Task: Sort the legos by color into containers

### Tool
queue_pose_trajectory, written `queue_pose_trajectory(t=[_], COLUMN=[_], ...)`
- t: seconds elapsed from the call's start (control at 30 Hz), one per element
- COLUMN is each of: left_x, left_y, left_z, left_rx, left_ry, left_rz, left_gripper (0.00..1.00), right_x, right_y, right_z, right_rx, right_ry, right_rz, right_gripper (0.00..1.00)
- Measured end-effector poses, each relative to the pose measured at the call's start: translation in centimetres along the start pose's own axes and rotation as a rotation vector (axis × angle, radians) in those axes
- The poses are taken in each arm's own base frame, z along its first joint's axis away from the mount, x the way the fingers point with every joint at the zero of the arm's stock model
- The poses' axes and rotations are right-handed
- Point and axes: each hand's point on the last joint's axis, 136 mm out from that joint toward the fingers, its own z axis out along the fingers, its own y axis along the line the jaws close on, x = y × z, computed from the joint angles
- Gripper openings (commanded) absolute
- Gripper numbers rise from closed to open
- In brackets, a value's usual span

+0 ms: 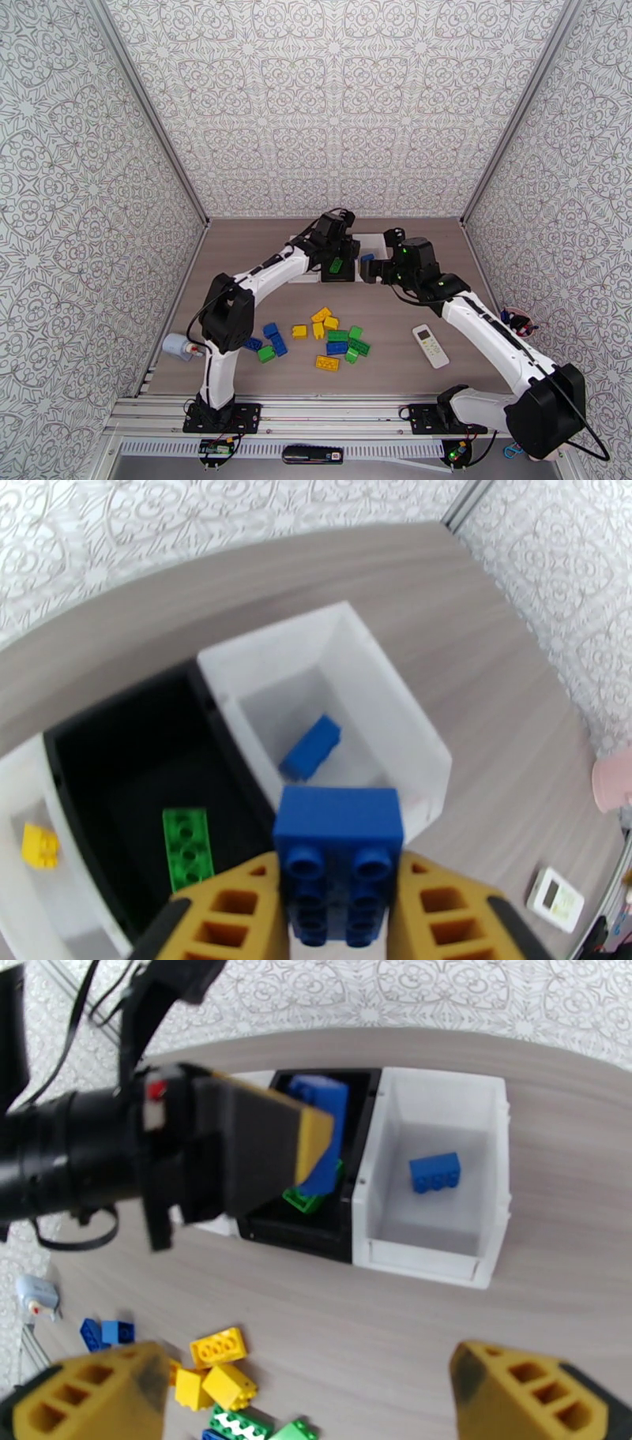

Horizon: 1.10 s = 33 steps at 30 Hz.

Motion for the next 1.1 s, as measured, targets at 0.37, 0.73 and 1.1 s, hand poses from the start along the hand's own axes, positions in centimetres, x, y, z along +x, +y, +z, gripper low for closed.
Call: queue_pose_trajectory(t=[0.37, 0.73, 1.1], left_x=[-2.2, -1.9, 1.1], left_y=[-0.3, 0.2, 1.0], left_z=[5.7, 6.8, 1.1], left_rx=[0.031, 0.027, 0.001], left_ry=[-0.050, -0.039, 0.018], left_rz=[-0.029, -0.041, 0.005], left_gripper=[0.33, 0.67, 0.90], right_x=[0.2, 1.1, 1.9], right_y=[-0.5, -1.1, -1.7], right_z=[-1.1, -1.4, -1.4], right_rx=[0.010, 0.033, 0.063], right_ry=[-0.003, 0.029, 0.059], right_rz=[0.010, 0.018, 0.065], right_gripper=[0.97, 0.97, 0.97])
